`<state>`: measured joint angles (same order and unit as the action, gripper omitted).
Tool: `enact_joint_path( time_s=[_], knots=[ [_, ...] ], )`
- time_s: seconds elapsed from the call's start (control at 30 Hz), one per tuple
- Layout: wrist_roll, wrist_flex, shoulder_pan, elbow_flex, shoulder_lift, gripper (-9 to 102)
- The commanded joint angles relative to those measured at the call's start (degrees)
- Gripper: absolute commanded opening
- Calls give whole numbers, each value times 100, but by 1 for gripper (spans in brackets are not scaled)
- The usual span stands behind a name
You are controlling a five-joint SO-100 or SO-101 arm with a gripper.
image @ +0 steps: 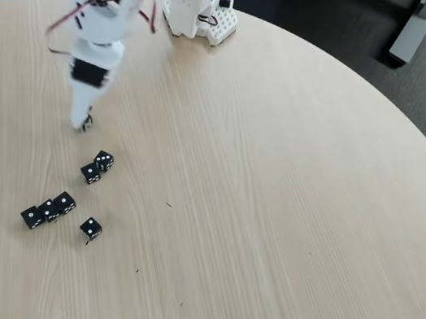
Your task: Pick up the dice with number 6
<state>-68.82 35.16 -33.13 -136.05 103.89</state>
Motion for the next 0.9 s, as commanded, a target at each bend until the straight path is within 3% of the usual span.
enact_joint_path(
  time_s=[0.0,0.27,0.5,0.87],
  knots=[
    [-141,-35,-167,193,18,13],
    [-18,-35,-229,176,18,15],
    [1020,-44,-141,185,18,20],
    [1828,-44,-132,185,18,14]
  ],
)
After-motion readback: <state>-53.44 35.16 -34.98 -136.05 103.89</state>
